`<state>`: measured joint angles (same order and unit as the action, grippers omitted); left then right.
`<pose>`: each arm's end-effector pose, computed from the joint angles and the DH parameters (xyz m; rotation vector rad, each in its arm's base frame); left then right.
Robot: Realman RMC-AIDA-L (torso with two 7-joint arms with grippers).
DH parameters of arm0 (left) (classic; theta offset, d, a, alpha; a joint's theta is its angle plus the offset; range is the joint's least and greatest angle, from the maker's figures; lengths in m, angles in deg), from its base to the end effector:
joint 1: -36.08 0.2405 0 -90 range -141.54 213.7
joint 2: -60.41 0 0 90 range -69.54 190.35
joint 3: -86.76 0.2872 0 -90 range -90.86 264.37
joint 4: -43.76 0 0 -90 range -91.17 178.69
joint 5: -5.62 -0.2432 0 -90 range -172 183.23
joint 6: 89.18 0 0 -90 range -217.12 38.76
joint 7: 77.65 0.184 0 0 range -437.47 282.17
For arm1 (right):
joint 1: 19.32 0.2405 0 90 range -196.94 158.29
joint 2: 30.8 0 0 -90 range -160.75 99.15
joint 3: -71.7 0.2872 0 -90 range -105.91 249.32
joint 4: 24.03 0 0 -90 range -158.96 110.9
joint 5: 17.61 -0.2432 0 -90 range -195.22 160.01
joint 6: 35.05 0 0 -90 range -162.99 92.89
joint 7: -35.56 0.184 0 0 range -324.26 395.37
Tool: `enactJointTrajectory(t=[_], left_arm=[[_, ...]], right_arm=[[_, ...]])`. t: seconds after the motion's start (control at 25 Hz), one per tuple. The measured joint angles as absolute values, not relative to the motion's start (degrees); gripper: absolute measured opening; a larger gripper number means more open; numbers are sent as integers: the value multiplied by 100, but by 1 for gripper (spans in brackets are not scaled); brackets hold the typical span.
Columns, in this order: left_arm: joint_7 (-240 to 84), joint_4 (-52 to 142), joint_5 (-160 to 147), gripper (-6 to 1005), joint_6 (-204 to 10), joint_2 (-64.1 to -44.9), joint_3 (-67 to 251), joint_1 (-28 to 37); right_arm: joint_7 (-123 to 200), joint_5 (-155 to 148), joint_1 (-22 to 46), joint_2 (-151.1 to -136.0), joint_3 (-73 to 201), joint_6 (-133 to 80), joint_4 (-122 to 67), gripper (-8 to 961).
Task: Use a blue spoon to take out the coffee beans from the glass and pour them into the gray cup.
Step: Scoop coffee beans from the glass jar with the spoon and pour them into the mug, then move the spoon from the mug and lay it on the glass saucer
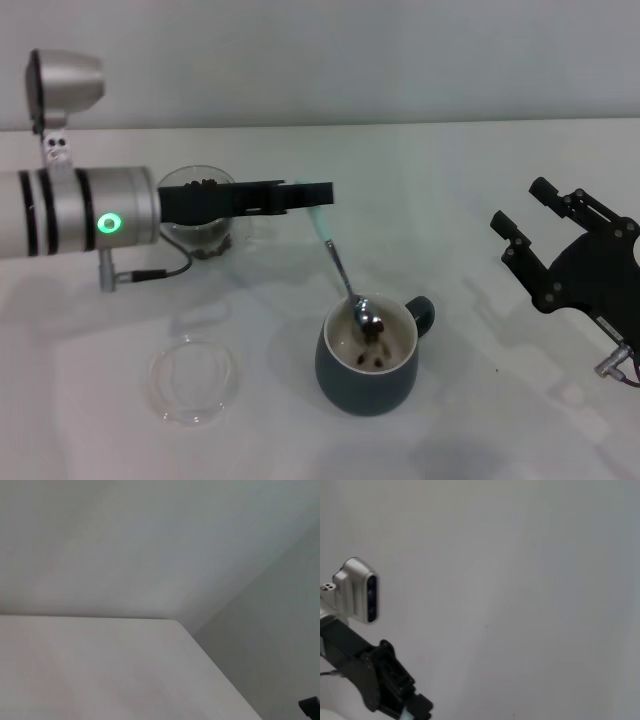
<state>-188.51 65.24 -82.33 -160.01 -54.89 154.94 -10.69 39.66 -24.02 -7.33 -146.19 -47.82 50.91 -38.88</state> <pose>-0.1908 0.4557 -0.1085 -2.6636 -1.3291 -0.7901 0.3429 0.2984 -0.0604 -1.9232 0.0661 0.8215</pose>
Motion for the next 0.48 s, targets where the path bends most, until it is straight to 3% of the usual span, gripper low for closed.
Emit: enactJointTrajectory(t=[0.48], left_arm=[[-18765,7482,-8705,140,-16016,-5675,15556,-1164]], right_arm=[[4011,-2402,-733,-14613,-4757,5142,-3888,496]])
